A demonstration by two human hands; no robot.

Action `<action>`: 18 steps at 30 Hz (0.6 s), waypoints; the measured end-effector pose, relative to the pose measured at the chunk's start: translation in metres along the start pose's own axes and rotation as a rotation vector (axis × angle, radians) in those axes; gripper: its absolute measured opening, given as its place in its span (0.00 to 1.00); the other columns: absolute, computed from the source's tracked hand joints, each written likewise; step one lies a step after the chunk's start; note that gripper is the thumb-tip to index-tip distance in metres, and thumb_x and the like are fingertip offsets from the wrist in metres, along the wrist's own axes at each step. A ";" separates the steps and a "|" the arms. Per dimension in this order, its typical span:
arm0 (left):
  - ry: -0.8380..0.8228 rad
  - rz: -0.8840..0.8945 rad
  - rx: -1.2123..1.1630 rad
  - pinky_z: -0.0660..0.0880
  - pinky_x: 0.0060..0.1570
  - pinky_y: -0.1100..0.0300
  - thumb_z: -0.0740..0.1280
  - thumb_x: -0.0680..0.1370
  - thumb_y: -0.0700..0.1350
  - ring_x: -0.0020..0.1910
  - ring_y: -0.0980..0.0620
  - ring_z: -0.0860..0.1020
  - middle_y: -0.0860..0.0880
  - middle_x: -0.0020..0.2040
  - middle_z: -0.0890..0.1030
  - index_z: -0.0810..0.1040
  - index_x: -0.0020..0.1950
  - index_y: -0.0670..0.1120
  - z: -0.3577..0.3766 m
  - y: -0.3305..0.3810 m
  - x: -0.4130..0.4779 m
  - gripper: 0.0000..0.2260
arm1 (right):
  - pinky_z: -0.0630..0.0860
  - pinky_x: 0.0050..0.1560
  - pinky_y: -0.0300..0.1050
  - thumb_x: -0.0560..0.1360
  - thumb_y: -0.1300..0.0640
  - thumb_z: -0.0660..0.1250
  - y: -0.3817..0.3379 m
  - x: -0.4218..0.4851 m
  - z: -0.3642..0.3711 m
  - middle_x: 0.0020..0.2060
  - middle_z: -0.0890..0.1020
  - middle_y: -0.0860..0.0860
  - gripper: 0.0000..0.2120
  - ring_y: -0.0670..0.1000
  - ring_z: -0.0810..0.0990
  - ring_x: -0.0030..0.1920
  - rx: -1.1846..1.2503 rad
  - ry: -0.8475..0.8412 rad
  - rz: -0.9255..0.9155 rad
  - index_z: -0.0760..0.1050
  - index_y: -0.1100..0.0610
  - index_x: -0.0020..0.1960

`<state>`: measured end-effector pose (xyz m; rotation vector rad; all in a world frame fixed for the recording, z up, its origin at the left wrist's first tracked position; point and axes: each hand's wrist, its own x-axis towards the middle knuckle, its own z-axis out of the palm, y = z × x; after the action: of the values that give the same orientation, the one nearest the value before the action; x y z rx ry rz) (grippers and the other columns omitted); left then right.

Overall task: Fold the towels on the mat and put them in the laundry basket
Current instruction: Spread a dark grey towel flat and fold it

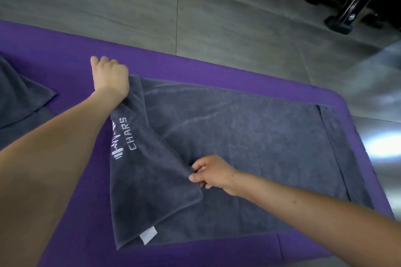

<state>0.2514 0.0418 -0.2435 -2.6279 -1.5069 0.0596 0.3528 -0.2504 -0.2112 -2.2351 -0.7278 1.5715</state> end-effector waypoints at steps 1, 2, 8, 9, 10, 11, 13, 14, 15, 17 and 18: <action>-0.027 0.015 0.018 0.61 0.60 0.49 0.63 0.74 0.40 0.53 0.40 0.72 0.41 0.49 0.78 0.81 0.49 0.42 0.000 0.000 -0.002 0.08 | 0.69 0.31 0.33 0.74 0.62 0.69 0.002 0.000 -0.002 0.31 0.76 0.47 0.09 0.42 0.74 0.31 0.014 -0.004 0.000 0.73 0.50 0.40; -0.057 0.031 0.038 0.60 0.61 0.49 0.63 0.75 0.41 0.55 0.40 0.71 0.41 0.53 0.77 0.80 0.51 0.43 0.001 0.000 -0.005 0.09 | 0.70 0.31 0.33 0.74 0.62 0.69 0.005 -0.001 -0.004 0.32 0.77 0.47 0.09 0.42 0.75 0.31 0.029 -0.009 -0.001 0.73 0.50 0.40; -0.172 0.034 0.034 0.60 0.62 0.50 0.63 0.77 0.48 0.60 0.41 0.71 0.44 0.57 0.78 0.76 0.57 0.46 0.005 -0.006 -0.004 0.11 | 0.71 0.35 0.37 0.73 0.63 0.70 0.012 -0.004 0.002 0.33 0.77 0.49 0.08 0.44 0.75 0.32 0.105 0.004 -0.032 0.74 0.52 0.40; -0.137 0.020 0.026 0.60 0.61 0.51 0.64 0.76 0.46 0.58 0.41 0.72 0.44 0.53 0.79 0.76 0.55 0.46 0.003 -0.005 -0.003 0.09 | 0.72 0.36 0.39 0.73 0.63 0.70 0.012 -0.002 0.005 0.33 0.77 0.49 0.09 0.45 0.75 0.32 0.116 0.017 -0.030 0.74 0.52 0.39; -0.089 0.010 0.014 0.60 0.60 0.50 0.65 0.74 0.44 0.55 0.41 0.73 0.44 0.50 0.80 0.77 0.52 0.46 0.001 -0.004 0.000 0.08 | 0.72 0.36 0.39 0.73 0.64 0.70 0.011 -0.001 0.006 0.33 0.77 0.49 0.09 0.45 0.74 0.32 0.119 0.029 -0.027 0.74 0.52 0.39; -0.039 0.004 0.001 0.60 0.59 0.50 0.66 0.74 0.42 0.52 0.41 0.73 0.43 0.46 0.81 0.77 0.50 0.45 0.000 -0.003 0.002 0.06 | 0.72 0.35 0.39 0.73 0.64 0.70 0.010 0.000 0.006 0.33 0.76 0.49 0.10 0.45 0.74 0.32 0.117 0.035 -0.027 0.74 0.51 0.39; 0.028 -0.005 -0.030 0.60 0.59 0.50 0.66 0.73 0.38 0.49 0.41 0.73 0.41 0.42 0.81 0.77 0.48 0.43 -0.003 -0.003 0.005 0.05 | 0.71 0.34 0.38 0.73 0.64 0.69 0.009 0.001 0.004 0.32 0.76 0.49 0.10 0.45 0.74 0.32 0.107 0.039 -0.035 0.73 0.51 0.38; 0.040 -0.003 -0.031 0.60 0.59 0.50 0.66 0.73 0.38 0.48 0.41 0.73 0.40 0.41 0.81 0.77 0.48 0.42 -0.005 -0.003 0.005 0.05 | 0.71 0.34 0.37 0.73 0.64 0.69 0.009 0.001 0.002 0.32 0.76 0.49 0.10 0.45 0.74 0.32 0.106 0.040 -0.040 0.73 0.51 0.38; 0.046 0.005 -0.027 0.60 0.59 0.50 0.66 0.73 0.38 0.48 0.41 0.73 0.40 0.42 0.81 0.78 0.48 0.42 -0.008 -0.004 0.004 0.05 | 0.71 0.34 0.37 0.73 0.64 0.69 0.009 -0.001 0.000 0.33 0.76 0.49 0.10 0.45 0.74 0.32 0.109 0.039 -0.044 0.74 0.51 0.39; 0.087 0.036 -0.068 0.60 0.57 0.50 0.66 0.74 0.39 0.50 0.39 0.73 0.39 0.45 0.80 0.80 0.49 0.43 -0.016 -0.005 0.000 0.06 | 0.71 0.33 0.36 0.73 0.63 0.69 0.010 -0.007 -0.004 0.33 0.77 0.49 0.09 0.45 0.74 0.32 0.114 0.028 -0.055 0.74 0.52 0.40; 0.117 0.044 -0.123 0.60 0.56 0.50 0.66 0.75 0.40 0.51 0.38 0.72 0.39 0.47 0.80 0.81 0.50 0.43 -0.023 -0.005 -0.002 0.06 | 0.71 0.32 0.35 0.73 0.63 0.69 0.010 -0.011 -0.006 0.33 0.77 0.49 0.08 0.44 0.75 0.32 0.114 0.016 -0.061 0.74 0.52 0.40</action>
<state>0.2481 0.0408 -0.2203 -2.7060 -1.4591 -0.1855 0.3578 -0.2649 -0.2054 -2.1214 -0.6776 1.5256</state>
